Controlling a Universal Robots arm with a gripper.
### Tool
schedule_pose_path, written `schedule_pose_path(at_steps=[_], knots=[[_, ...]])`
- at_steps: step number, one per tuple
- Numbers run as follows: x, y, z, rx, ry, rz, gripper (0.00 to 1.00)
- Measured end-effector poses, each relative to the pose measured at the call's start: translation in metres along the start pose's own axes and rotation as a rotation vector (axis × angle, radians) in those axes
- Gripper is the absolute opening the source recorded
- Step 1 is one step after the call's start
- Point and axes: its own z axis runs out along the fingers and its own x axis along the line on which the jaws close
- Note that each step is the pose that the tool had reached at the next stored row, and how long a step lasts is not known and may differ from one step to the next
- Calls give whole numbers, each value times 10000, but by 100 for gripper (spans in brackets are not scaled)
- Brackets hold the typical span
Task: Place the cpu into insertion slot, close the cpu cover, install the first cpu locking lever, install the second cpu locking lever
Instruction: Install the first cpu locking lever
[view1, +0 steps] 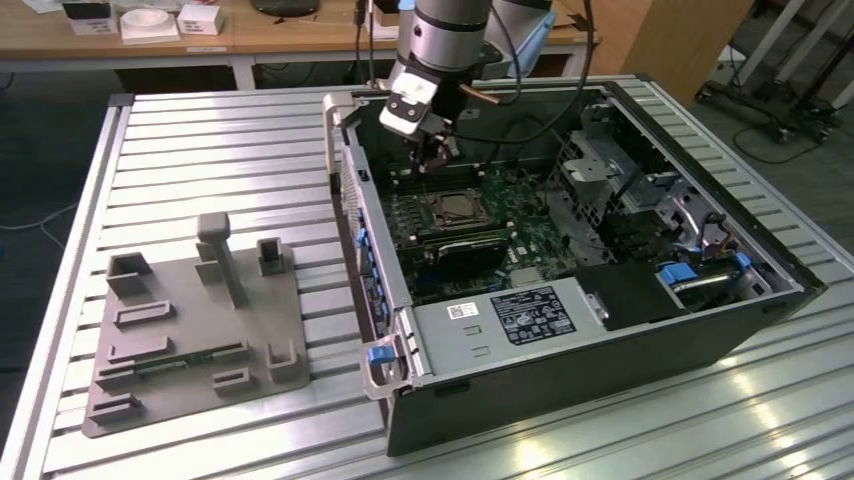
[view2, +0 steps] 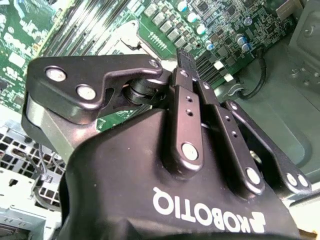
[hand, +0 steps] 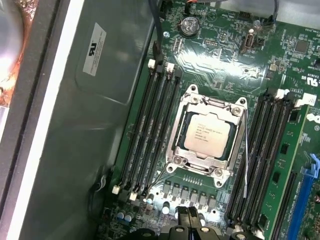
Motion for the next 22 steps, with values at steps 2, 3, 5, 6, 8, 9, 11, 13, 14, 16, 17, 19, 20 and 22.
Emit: schedule_pose_path(at_steps=[2,3,5,6,8,9,11,13,14,16,17,19,20,22], knots=[[5,-3,6,-2,-26,91,11],[8,-2,9,-4,-40,118,11],[12,-3,13,-8,-45,152,11],[13,-4,13,-8,-46,155,11],[15,-9,14,-10,-47,157,11],[15,-10,13,-9,-47,155,11],[15,-12,14,-11,-46,156,11],[17,-18,14,-11,-46,162,11],[18,-19,14,-12,-45,167,11],[19,-21,15,-10,-47,179,11],[21,-25,17,-11,-46,196,11],[26,-36,21,-14,-44,270,11],[29,-40,23,-15,-43,334,11],[36,-43,29,-21,-39,448,11]])
